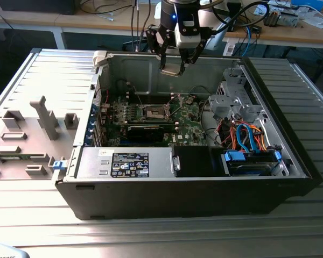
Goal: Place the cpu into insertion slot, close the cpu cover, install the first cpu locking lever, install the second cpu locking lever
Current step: 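Place the cpu into insertion slot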
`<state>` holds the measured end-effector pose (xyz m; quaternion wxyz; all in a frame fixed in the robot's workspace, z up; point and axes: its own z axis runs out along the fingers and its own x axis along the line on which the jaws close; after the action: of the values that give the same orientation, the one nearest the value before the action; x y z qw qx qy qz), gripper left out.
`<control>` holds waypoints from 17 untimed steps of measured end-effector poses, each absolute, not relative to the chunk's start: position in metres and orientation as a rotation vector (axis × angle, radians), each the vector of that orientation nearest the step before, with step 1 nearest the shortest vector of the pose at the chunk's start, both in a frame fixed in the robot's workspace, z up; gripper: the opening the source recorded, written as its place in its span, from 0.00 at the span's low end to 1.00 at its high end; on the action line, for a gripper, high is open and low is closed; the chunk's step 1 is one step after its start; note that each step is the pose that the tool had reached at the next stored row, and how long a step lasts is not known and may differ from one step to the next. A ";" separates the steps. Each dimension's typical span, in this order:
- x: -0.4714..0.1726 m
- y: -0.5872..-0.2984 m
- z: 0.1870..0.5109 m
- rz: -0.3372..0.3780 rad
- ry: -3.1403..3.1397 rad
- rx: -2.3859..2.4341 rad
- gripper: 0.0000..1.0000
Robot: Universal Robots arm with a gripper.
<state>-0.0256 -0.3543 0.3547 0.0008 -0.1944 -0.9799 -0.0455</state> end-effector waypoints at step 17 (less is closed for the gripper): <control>-0.026 -0.354 0.354 -0.143 -3.073 -0.633 0.55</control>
<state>-0.0256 -0.3543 0.3544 0.0005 -0.2016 -0.9784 -0.0455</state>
